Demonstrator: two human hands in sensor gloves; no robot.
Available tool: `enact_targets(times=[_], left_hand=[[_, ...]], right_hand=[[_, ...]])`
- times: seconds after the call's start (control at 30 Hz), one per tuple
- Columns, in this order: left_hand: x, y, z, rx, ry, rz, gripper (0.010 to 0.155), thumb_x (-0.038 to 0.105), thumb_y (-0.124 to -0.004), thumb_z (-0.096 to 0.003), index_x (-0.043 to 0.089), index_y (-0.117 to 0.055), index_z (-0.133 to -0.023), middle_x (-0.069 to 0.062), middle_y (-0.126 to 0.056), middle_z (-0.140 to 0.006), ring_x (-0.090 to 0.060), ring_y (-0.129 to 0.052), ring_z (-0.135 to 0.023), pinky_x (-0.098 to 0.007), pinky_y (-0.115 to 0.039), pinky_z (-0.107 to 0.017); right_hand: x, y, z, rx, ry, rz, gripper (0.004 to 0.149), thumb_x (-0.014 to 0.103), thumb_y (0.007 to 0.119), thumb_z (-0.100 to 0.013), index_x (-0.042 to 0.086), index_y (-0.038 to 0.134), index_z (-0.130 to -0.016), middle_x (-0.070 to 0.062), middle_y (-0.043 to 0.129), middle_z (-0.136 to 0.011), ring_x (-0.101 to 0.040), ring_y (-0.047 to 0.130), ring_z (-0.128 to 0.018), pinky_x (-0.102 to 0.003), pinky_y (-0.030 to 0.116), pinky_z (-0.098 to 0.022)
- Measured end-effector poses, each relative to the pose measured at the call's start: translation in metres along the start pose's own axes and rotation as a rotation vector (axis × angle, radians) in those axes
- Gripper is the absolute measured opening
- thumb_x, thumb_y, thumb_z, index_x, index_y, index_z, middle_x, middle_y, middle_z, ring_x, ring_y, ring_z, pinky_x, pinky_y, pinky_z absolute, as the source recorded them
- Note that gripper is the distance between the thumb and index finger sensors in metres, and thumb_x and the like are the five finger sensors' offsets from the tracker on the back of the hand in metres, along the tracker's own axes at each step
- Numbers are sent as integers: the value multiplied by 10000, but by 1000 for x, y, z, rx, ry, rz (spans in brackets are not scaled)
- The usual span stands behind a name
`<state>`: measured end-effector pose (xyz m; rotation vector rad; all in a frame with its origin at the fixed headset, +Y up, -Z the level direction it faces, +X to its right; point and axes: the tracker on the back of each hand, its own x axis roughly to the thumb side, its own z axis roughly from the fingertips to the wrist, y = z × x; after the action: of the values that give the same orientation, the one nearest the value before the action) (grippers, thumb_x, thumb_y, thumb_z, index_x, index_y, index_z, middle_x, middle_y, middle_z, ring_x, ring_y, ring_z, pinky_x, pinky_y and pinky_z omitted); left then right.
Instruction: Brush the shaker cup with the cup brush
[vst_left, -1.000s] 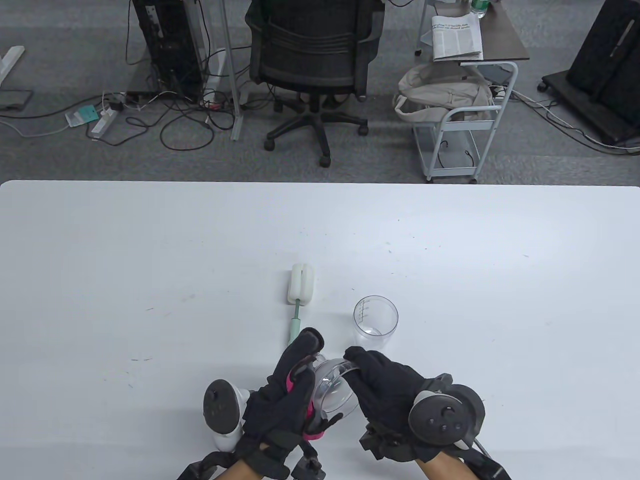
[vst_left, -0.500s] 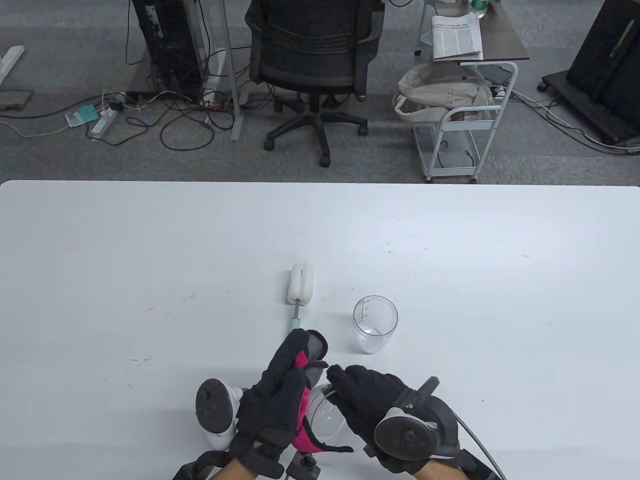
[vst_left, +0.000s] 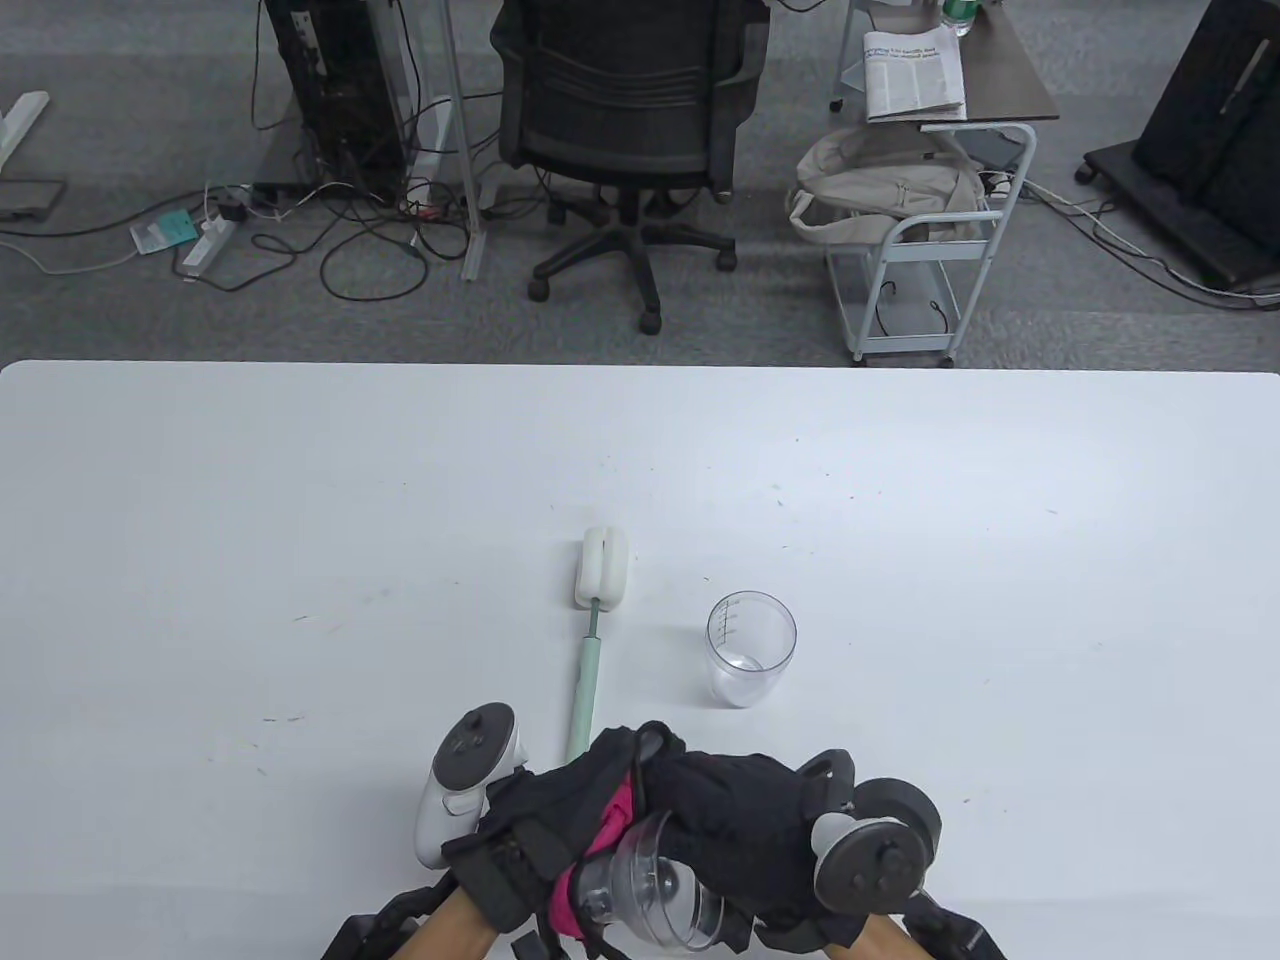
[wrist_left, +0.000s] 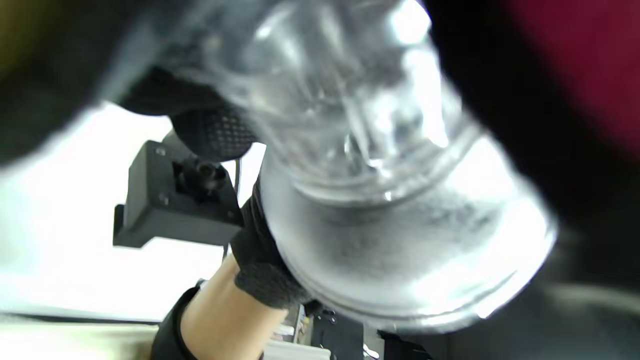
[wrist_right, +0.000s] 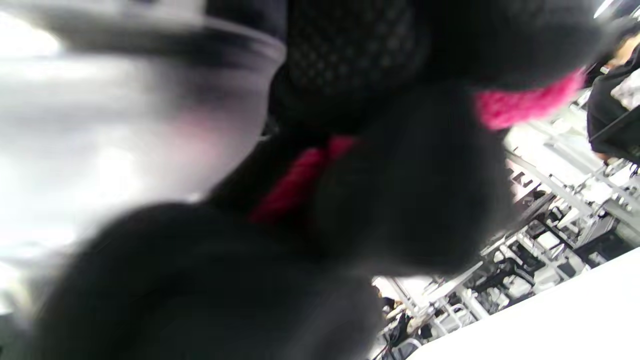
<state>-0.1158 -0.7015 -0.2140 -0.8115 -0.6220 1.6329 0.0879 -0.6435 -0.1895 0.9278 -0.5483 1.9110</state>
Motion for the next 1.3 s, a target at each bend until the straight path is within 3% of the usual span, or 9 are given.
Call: enact_targets(times=[0.13,0.33,0.37,0.57,0.73,0.9,1.07,1.17,1.3], left_hand=[[-10,-7,-8,-164,-62,191,815,709,-362,-608,109,-225,-1143,-260,-778,-930,-325,-1024,-523,-406,-893,-301],[-11,1,2,222,-147,299,816,702,-382,-583,171,-118,-1142,-238,-587,-1091,-401,-959,-456,-379,-888,-265],[-10,1,4,259,-161,287,816,699,-397,-581,187,-90,-1136,-240,-517,-1117,-448,-902,-545,-365,-889,-305],[7,12,15,533,-186,-263,785,669,-427,-614,222,-52,-1140,-256,-268,-1157,-462,-729,-827,-418,-823,-426],[17,8,14,484,-274,-388,735,663,-454,-610,291,-171,-1177,-182,-371,-1202,-495,-476,-1028,-628,-588,-651],[27,3,11,365,-376,-534,756,679,-507,-584,302,-246,-1185,-216,-587,-1135,-500,-724,-889,-558,-745,-529],[37,17,18,393,-338,-661,724,609,-613,-586,228,-383,-1157,-244,-832,-905,-427,-954,-513,-451,-842,-256],[46,37,28,566,-268,-844,626,510,-665,-616,203,-474,-1127,-197,-892,-820,-390,-966,-452,-434,-833,-217],[55,65,37,849,-1,-1542,561,456,-681,-636,263,-489,-1127,-121,-880,-871,-321,-973,-517,-400,-854,-279]], right_hand=[[-4,-14,1,-146,26,-9,421,429,739,-524,156,735,-844,-72,852,-651,-141,948,-351,-315,895,-286],[6,-12,1,-162,-150,423,368,377,736,-595,132,710,-869,-99,848,-651,-127,969,-347,-297,922,-271],[6,-8,-1,-129,-135,467,366,367,740,-597,122,717,-868,-105,856,-641,-127,972,-336,-297,924,-259],[10,7,-4,-2,-26,521,376,322,761,-582,63,775,-854,-140,894,-585,-150,976,-266,-314,918,-189],[-2,11,-8,156,191,272,380,327,792,-537,70,829,-814,-134,923,-545,-154,979,-224,-318,914,-153],[-23,7,-7,187,333,-92,386,341,802,-516,98,833,-814,-117,927,-563,-160,982,-244,-322,915,-174],[-42,-8,-2,76,418,-307,389,371,766,-529,145,810,-842,-77,924,-595,-125,994,-276,-290,934,-203],[-53,-24,0,-40,474,-463,390,352,762,-551,131,783,-872,-108,895,-633,-167,979,-316,-329,914,-241],[-69,-45,4,-155,477,-272,395,356,759,-545,132,790,-869,-105,902,-630,-163,990,-310,-322,923,-230]])
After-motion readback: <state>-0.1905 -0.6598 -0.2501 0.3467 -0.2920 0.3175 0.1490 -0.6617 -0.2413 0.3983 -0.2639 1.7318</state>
